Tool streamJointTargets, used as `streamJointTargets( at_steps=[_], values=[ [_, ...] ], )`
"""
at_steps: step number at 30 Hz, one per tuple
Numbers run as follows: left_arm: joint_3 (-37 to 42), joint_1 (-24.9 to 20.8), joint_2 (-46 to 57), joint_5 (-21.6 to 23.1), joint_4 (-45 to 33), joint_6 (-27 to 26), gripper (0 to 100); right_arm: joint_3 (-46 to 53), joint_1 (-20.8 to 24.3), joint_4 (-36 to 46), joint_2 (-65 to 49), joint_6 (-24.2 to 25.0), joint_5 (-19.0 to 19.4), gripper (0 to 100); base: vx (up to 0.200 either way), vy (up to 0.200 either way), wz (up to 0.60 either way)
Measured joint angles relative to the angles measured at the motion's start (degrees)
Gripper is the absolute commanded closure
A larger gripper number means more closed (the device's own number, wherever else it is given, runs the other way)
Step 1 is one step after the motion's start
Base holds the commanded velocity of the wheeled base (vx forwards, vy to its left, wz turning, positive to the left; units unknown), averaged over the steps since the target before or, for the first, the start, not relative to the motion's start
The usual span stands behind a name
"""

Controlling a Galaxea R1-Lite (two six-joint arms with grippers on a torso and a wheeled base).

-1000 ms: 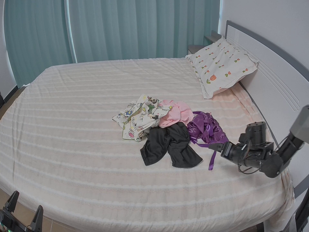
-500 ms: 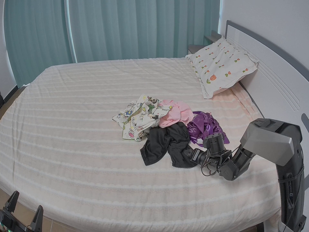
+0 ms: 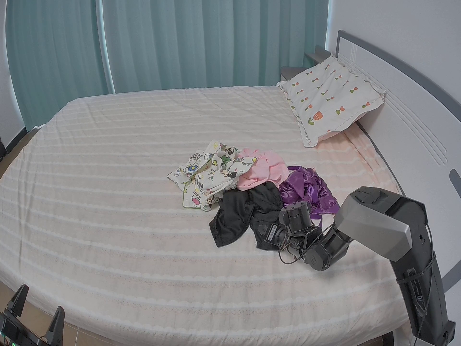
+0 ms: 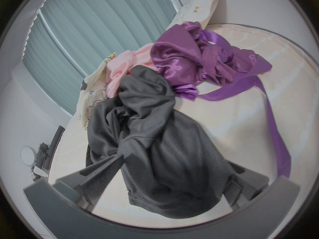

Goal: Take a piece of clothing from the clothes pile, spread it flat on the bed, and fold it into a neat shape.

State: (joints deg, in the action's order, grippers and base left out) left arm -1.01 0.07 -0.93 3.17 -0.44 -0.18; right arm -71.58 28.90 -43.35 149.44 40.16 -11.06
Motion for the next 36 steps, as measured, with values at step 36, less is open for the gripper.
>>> streamJointTargets(
  at_steps=[36],
  values=[
    [0.00,-0.07,0.00,0.41,0.54,-3.01,0,52.65,-0.02,-28.88,-21.91,19.10,4.06,100,0.000,0.000,0.00]
  ],
)
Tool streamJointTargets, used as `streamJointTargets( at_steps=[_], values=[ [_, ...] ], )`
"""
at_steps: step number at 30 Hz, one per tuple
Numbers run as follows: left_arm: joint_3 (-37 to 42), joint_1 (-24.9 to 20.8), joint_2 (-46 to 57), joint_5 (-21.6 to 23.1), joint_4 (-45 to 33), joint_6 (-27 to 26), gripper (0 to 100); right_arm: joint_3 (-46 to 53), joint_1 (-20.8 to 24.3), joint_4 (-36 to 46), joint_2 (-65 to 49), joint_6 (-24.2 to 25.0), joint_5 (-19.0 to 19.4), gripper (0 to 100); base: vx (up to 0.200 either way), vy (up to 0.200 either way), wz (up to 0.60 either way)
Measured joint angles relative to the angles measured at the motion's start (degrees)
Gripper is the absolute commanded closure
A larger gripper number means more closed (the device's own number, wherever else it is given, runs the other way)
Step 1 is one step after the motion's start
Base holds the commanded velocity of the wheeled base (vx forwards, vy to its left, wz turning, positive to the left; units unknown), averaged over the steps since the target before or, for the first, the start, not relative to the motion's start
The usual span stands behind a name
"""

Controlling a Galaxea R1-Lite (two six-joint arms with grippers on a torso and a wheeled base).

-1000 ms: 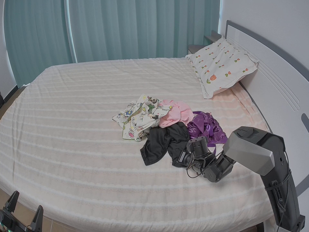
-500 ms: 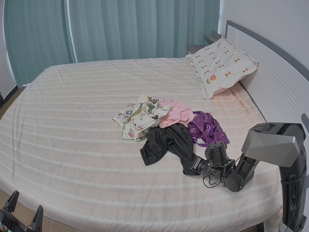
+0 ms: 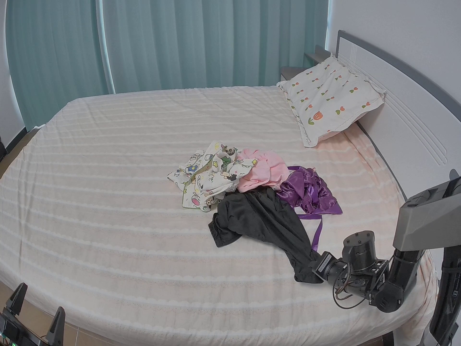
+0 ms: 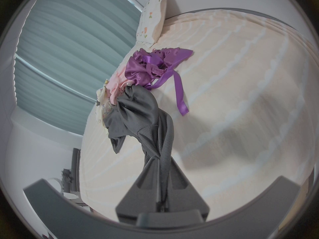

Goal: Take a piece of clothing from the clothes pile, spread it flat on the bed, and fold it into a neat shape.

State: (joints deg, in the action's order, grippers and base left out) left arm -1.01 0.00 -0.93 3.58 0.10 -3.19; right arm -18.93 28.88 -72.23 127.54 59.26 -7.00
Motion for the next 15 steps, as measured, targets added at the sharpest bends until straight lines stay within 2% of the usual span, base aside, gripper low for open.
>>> streamJointTargets(
  at_steps=[9,15],
  values=[
    [0.00,0.00,0.00,0.84,0.11,-1.69,0,10.58,-0.09,-14.26,-3.10,1.52,0.22,100,0.000,0.000,0.00],
    [-0.26,0.07,0.00,0.98,0.59,-0.72,0,12.52,-0.96,-15.63,-4.19,1.23,0.43,100,0.000,0.000,0.00]
  ],
)
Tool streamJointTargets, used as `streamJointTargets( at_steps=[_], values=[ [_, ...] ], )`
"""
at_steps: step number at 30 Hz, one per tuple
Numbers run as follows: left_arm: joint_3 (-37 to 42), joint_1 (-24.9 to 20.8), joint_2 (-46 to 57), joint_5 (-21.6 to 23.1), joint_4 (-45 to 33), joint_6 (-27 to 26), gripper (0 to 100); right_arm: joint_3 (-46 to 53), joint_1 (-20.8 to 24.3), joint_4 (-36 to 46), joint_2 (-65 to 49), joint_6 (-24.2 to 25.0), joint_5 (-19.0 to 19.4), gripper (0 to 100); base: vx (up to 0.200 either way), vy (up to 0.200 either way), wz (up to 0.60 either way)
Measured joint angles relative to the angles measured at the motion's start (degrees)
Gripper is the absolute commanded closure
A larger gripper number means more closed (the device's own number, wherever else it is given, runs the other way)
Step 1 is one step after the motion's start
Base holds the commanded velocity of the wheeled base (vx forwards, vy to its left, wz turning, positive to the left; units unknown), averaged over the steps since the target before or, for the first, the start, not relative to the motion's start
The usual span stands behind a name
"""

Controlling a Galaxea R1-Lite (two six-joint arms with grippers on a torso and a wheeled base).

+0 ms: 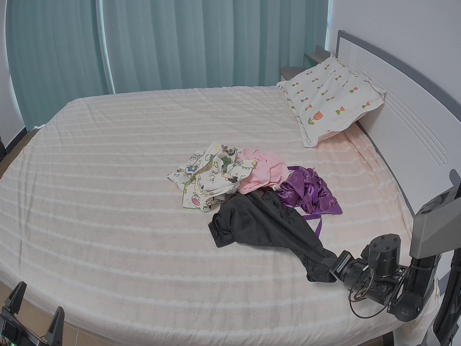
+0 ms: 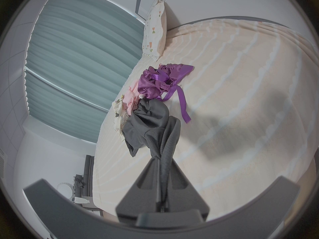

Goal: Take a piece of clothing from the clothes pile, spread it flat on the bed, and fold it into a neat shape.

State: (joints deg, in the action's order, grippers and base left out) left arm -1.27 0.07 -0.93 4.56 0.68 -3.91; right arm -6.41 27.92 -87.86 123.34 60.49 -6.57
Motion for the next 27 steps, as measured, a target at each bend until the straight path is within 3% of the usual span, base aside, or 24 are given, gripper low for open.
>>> streamJointTargets(
  at_steps=[10,18,27],
  values=[
    [-4.33,-0.84,-11.34,1.56,4.07,2.46,0,-0.85,0.00,-0.02,-0.11,-0.33,0.01,100,0.000,0.000,0.00],
    [-5.90,-10.11,-31.93,2.47,8.48,3.21,0,-3.50,0.35,-0.05,-0.16,-2.41,-0.21,100,0.000,0.000,0.00],
    [-7.83,-16.25,-56.89,2.17,23.67,4.13,0,-5.19,-0.39,-0.13,-0.16,-4.46,-0.16,100,0.000,0.000,0.00]
  ],
)
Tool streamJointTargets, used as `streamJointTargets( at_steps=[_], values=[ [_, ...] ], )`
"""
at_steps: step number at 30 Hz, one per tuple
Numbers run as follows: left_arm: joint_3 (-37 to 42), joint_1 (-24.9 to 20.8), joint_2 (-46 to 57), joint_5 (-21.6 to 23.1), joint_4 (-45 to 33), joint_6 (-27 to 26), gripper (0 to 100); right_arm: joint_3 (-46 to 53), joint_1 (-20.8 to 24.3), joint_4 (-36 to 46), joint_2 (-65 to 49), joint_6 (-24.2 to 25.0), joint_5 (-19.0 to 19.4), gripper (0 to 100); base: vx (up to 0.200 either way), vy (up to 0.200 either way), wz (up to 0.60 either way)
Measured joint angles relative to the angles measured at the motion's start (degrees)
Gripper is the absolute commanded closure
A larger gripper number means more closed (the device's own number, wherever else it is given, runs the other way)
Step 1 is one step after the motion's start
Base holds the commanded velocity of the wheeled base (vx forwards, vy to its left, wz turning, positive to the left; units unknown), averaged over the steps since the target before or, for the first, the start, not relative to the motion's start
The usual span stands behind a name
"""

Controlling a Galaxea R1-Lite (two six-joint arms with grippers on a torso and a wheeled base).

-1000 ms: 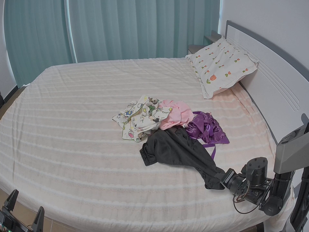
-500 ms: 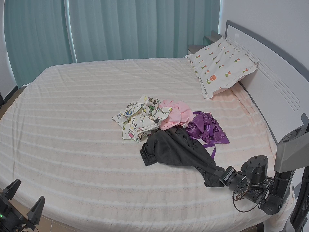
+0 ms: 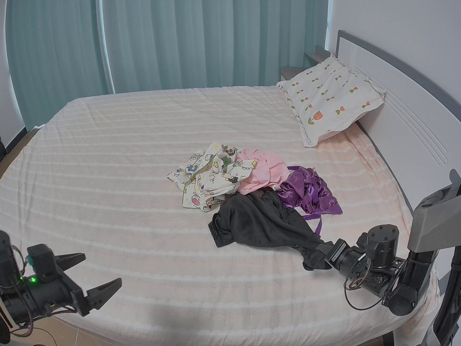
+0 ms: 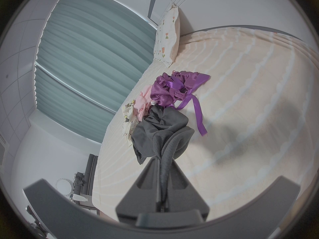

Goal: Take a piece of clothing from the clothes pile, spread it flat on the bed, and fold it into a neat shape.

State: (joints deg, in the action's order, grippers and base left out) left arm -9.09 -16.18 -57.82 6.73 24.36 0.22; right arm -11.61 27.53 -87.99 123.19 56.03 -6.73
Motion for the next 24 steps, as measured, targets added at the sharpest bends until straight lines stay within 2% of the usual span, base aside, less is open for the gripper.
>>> streamJointTargets(
  at_steps=[6,12,17,24],
  values=[
    [-2.43,-3.66,-17.48,-3.69,8.55,4.18,0,-0.62,-0.61,-0.02,-0.04,-0.83,0.04,100,0.000,0.000,0.00],
    [-8.24,-8.57,-33.79,-7.13,13.49,9.94,0,-0.99,-1.56,-0.04,-0.52,-1.29,0.17,100,0.000,0.000,0.00],
    [-14.97,-11.57,-47.03,-10.63,18.25,13.00,0,-1.18,-2.12,-0.15,-0.96,-1.49,0.27,100,0.000,0.000,0.00],
    [-27.84,-13.29,-61.88,-14.12,21.96,18.93,0,-1.40,-2.61,-0.63,-1.41,-1.56,0.30,100,0.000,0.000,0.00]
  ],
)
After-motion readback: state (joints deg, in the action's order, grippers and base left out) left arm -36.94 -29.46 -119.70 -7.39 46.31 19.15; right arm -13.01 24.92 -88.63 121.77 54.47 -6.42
